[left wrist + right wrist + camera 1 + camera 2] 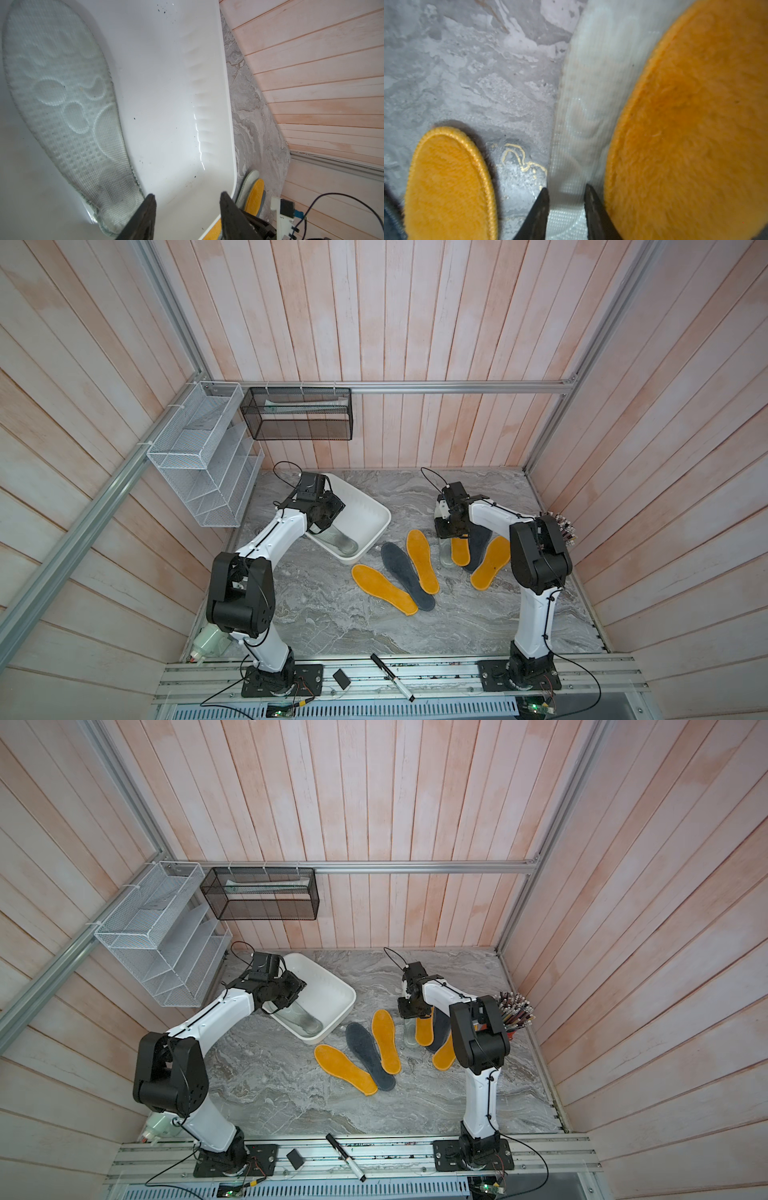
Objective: Put the insoles into the storage box
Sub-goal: Pick up the insole from the center of the board.
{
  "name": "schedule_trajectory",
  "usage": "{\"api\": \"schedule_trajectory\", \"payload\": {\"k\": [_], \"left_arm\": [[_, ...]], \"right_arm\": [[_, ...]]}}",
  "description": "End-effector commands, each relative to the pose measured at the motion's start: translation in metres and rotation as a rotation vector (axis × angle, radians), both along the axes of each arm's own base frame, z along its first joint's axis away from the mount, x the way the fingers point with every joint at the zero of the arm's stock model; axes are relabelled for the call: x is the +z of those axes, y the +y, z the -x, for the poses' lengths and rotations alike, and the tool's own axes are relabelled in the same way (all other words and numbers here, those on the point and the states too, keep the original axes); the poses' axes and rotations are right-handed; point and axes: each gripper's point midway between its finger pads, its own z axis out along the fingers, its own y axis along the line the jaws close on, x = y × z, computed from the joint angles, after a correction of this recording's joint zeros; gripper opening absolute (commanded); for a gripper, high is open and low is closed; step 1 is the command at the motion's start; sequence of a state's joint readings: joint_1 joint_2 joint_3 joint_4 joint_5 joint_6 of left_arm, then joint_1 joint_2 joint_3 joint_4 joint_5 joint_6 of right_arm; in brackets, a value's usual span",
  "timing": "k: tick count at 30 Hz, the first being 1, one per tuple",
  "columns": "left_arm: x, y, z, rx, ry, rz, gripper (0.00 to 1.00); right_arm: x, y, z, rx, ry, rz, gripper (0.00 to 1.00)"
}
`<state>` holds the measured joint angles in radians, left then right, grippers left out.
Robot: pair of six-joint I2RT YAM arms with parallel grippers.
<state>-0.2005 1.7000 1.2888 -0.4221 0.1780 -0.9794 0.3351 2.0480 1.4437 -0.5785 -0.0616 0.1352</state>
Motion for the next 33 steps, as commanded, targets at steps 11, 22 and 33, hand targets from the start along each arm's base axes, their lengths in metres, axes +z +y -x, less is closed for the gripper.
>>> {"api": "schedule_trajectory", "payload": {"k": [11,22,33], "left_arm": [[0.001,0.000,0.004,-0.016,-0.002,-0.017,0.51],[0.003,-0.001,0.003,-0.044,0.012,-0.032,0.51],[0.003,-0.003,0.002,-0.049,0.007,-0.023,0.51]], "right_arm": [[-0.044,-0.011,0.029,-0.025,0.174,0.105,0.40],[-0.069,-0.012,0.050,-0.045,0.268,0.191,0.26],[-0.060,-0.004,0.044,-0.031,0.229,0.137,0.06]]}}
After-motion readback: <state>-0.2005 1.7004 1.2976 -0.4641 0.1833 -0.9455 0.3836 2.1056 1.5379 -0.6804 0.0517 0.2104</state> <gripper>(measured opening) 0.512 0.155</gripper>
